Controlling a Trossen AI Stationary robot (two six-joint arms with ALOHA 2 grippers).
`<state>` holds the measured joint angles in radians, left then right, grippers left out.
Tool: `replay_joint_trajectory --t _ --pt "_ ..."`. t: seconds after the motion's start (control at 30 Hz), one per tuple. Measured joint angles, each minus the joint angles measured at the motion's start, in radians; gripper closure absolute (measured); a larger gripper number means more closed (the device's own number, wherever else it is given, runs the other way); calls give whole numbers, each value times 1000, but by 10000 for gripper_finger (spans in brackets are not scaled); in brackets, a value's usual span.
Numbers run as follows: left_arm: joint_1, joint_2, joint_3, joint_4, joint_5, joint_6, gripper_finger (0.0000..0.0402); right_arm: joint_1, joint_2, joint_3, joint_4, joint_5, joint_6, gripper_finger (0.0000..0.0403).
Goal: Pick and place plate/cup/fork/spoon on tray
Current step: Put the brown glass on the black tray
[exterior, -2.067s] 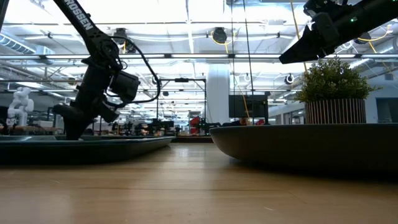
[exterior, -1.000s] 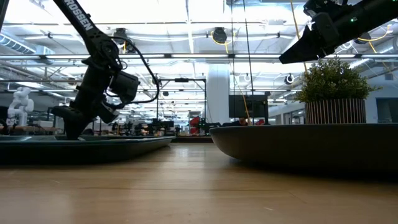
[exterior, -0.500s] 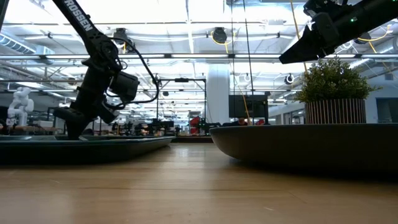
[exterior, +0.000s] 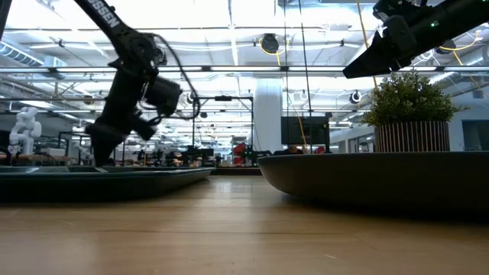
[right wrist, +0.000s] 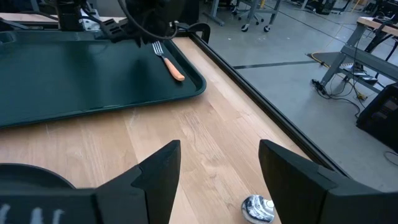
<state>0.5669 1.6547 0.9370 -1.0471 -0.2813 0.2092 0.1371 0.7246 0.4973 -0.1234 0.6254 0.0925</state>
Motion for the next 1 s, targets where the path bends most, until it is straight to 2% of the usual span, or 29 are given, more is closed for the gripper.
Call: replay_joint_trajectory --t 0.23,0.43,0.5,0.6,0.67,0.83,0.9,1.0 --pt "-91 0 181 -4 152 -281 314 0 0 0 3 0 0 190" --pt "-165 0 300 125 167 -587 314 0 0 0 52 -3 -2 190" --pt "-177 0 312 189 153 -638 314 0 0 0 61 -5 -2 190" --pt "-162 10 316 248 93 -626 314 0 0 0 85 -35 -3 190" --pt "-120 18 315 241 89 -566 314 0 0 0 109 -62 -3 190" --pt "-30 34 314 169 65 -245 314 0 0 0 120 -106 -3 190" --pt "0 31 317 185 55 -226 314 0 0 0 120 -106 -7 190" --pt "77 35 343 130 56 -285 314 0 0 0 120 -105 -16 190"
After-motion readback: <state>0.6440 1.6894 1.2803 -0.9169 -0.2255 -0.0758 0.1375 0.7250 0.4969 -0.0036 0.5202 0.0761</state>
